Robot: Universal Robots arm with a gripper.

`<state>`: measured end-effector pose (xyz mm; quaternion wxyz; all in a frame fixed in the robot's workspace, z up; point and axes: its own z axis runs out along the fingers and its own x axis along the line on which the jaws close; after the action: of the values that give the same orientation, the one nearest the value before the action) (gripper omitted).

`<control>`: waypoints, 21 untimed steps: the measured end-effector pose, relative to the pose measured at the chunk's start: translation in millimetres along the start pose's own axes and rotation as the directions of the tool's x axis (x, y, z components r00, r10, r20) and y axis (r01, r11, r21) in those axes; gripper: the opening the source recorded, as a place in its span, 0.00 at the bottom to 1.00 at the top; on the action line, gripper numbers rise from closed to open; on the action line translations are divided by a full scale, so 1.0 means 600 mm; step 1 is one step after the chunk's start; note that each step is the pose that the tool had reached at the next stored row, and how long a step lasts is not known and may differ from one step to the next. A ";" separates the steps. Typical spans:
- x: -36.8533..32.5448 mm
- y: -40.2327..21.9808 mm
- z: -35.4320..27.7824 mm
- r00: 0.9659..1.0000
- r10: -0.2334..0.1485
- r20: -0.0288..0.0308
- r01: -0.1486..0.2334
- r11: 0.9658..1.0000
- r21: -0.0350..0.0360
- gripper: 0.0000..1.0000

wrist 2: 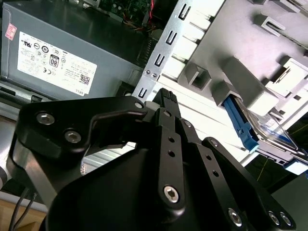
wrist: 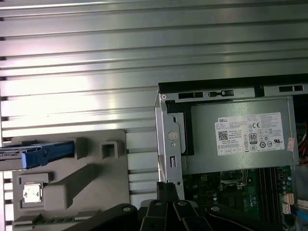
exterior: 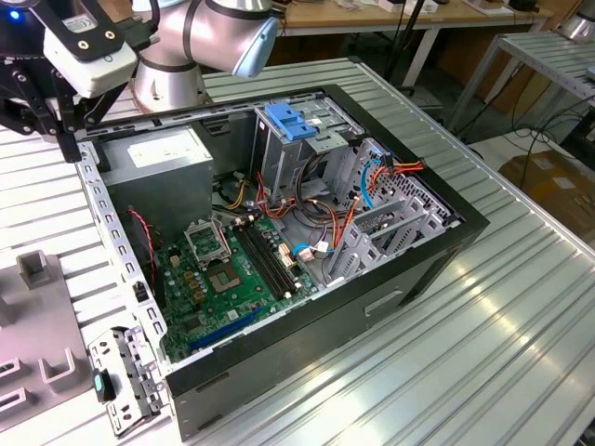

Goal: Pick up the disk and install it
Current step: 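Reach for the disk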

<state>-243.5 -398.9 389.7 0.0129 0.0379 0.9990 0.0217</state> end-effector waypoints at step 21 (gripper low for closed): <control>0.047 -0.002 0.001 1.000 0.000 0.000 0.000 1.000 0.000 0.11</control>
<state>-271.5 -398.2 388.6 0.0128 0.0379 0.9990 0.0217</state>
